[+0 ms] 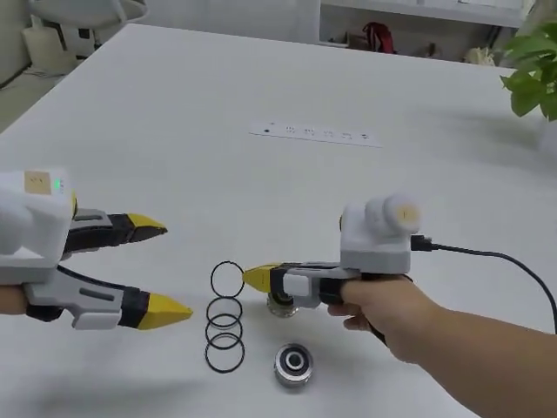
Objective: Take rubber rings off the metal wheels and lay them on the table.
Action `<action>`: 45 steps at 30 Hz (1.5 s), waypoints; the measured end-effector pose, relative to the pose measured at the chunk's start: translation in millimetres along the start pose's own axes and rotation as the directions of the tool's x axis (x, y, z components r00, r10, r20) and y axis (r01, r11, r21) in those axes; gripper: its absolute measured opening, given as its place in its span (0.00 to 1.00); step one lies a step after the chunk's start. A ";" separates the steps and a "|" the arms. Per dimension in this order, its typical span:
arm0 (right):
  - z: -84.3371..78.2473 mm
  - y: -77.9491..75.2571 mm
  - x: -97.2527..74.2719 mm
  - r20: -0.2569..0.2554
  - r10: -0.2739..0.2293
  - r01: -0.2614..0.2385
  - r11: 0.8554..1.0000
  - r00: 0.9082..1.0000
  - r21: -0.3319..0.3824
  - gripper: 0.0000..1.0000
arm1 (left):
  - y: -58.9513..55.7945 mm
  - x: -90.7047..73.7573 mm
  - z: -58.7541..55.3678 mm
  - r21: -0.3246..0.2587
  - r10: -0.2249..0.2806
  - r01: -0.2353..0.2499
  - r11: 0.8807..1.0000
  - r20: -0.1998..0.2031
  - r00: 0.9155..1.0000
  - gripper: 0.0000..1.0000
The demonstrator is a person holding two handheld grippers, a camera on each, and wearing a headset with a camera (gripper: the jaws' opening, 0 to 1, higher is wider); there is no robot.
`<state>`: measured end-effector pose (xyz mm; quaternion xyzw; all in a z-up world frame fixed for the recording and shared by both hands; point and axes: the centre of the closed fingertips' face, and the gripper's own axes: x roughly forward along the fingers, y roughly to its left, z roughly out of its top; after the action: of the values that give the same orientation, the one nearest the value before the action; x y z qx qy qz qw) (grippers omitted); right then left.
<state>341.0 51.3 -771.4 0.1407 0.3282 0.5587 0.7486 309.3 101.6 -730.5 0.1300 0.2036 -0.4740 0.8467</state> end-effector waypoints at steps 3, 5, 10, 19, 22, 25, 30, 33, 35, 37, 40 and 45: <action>-2.8 -1.9 3.0 -0.010 -0.004 0.004 1.000 1.000 0.006 0.00 | 0.3 -0.7 -1.4 -0.005 0.003 -0.003 1.000 0.000 1.000 0.71; -3.9 -2.3 4.2 -0.012 -0.004 0.004 1.000 1.000 0.013 0.00 | -0.7 -1.0 -2.6 -0.005 0.001 -0.001 1.000 -0.001 1.000 0.71; -6.3 -1.9 6.6 -0.023 -0.004 0.004 1.000 1.000 0.020 0.00 | -2.5 -1.1 -6.7 -0.008 -0.002 0.002 1.000 -0.009 1.000 0.71; -10.6 -6.0 8.9 -0.048 -0.017 0.018 1.000 0.999 0.023 0.00 | 1.1 -1.7 -6.9 -0.016 0.007 -0.007 1.000 -0.005 1.000 0.71; -11.6 -9.0 8.9 -0.053 -0.027 0.028 0.999 0.998 0.020 0.00 | 1.8 -1.8 -7.4 -0.019 0.009 -0.010 1.000 -0.005 1.000 0.71; -12.6 -11.5 9.2 -0.057 -0.032 0.034 0.999 0.998 0.023 0.00 | 1.9 -2.0 -8.0 -0.018 0.011 -0.011 1.000 -0.006 1.000 0.70; -12.2 -13.1 10.8 -0.066 -0.038 0.039 0.999 0.997 0.014 0.00 | 2.1 -2.4 -9.3 -0.022 0.014 -0.014 1.000 -0.006 1.000 0.70; -12.2 -13.3 11.7 -0.073 -0.043 0.043 0.999 0.996 -0.001 0.00 | 2.1 -2.9 -9.9 -0.025 0.015 -0.015 1.000 -0.006 1.000 0.70; -12.2 -13.7 12.2 -0.079 -0.049 0.048 0.999 0.996 -0.013 0.00 | 2.4 -3.1 -10.2 -0.025 0.016 -0.017 1.000 -0.006 1.000 0.70; -12.4 -13.8 12.5 -0.087 -0.055 0.052 0.998 0.995 -0.033 0.00 | 2.5 -3.2 -10.5 -0.026 0.017 -0.017 1.000 -0.007 1.000 0.70; -12.7 -14.6 12.6 -0.096 -0.062 0.057 0.997 0.994 -0.053 0.00 | 2.5 -3.1 -10.7 -0.027 0.016 -0.016 1.000 -0.007 1.000 0.70; -12.6 -14.9 13.0 -0.103 -0.070 0.062 0.995 0.992 -0.075 0.01 | 1.7 -2.5 -11.1 -0.026 0.015 -0.016 1.000 -0.008 1.000 0.70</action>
<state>345.9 56.3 -793.7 0.0730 0.3518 0.5516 0.7528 307.2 109.0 -739.1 0.1225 0.2122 -0.4642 0.8511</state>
